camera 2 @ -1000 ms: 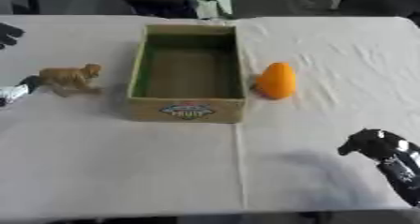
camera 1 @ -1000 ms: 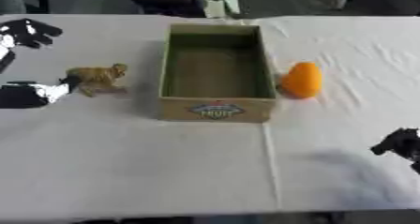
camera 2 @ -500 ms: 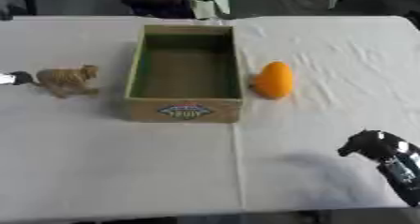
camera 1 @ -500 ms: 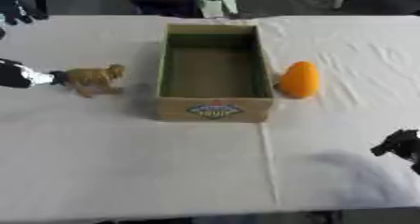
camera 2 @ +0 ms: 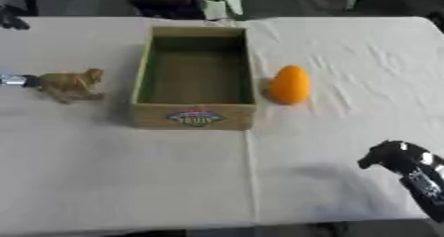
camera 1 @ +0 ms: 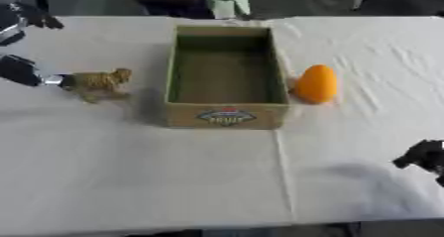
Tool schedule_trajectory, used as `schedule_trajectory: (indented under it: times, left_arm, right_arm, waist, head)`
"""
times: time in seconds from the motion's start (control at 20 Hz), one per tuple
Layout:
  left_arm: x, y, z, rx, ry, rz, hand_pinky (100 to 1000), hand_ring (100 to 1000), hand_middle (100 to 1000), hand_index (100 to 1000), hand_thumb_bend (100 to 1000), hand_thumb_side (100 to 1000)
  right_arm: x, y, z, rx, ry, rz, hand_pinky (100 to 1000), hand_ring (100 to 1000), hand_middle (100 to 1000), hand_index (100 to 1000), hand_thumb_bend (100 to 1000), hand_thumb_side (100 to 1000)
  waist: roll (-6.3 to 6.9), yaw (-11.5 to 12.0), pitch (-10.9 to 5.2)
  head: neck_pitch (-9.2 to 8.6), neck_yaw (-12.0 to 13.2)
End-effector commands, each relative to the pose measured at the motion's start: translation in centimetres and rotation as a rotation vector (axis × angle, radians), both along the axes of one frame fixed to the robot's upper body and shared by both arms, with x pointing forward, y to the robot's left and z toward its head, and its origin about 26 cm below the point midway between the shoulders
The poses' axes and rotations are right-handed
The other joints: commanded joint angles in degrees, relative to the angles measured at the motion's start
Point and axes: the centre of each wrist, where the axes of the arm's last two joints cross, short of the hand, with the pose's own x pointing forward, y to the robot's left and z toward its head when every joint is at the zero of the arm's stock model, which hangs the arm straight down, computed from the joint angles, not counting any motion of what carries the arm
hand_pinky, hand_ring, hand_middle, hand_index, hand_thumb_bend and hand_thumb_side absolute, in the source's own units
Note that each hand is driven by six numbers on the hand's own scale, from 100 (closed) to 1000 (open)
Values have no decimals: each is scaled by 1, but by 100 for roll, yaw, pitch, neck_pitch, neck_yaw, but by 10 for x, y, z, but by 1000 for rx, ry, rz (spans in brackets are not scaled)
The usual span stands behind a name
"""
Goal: Pick up objects on the table and place them in the box.
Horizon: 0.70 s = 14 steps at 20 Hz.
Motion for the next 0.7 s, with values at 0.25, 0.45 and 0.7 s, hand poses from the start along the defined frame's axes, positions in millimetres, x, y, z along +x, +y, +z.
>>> schedule_trajectory:
  times: [0.25, 0.45, 0.7]
  left_arm:
    - [13, 3, -5, 45, 74, -19, 752, 757, 672, 812, 743, 566]
    - [20, -1, -11, 47, 101, -33, 753, 758, 678, 816, 748, 557]
    - [27, -6, -20, 50, 132, -50, 749, 733, 675, 816, 738, 551]
  right_arm:
    - [4, -4, 10, -31, -33, 19, 709, 612, 589, 725, 100, 680]
    - [4, -3, 10, -33, -32, 22, 709, 612, 589, 726, 100, 682]
    - [4, -2, 10, -35, -33, 27, 709, 612, 589, 726, 100, 682]
  waist:
    - [6, -4, -30]
    - [1, -15, -16]
    - [-10, -38, -8]
  head:
    - [14, 47]
    - [8, 51]
    - [-9, 64]
